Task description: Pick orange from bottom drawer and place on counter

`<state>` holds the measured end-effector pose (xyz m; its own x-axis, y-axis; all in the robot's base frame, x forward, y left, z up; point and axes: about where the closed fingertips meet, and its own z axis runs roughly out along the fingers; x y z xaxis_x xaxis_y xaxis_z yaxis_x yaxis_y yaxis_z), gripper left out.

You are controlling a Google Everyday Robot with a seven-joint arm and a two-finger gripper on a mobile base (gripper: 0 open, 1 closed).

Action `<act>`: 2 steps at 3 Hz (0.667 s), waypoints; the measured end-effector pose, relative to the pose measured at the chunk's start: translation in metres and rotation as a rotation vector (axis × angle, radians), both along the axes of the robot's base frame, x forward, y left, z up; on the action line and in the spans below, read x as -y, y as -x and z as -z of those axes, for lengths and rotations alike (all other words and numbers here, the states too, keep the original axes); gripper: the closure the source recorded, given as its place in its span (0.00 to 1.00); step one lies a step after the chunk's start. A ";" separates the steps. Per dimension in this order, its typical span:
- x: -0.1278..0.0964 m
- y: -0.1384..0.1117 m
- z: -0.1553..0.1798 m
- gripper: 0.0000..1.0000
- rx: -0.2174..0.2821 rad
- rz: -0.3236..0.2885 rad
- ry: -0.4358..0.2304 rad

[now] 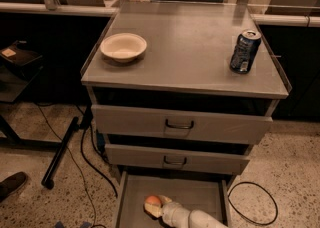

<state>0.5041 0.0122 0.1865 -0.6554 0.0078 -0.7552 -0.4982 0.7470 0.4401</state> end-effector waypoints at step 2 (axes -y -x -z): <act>0.033 -0.003 -0.066 1.00 0.060 0.040 -0.005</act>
Offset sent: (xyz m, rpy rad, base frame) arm 0.0097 -0.0550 0.1255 -0.0071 -0.1166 -0.0434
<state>0.5074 -0.0203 0.2525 -0.6084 0.0373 -0.7927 -0.4933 0.7648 0.4145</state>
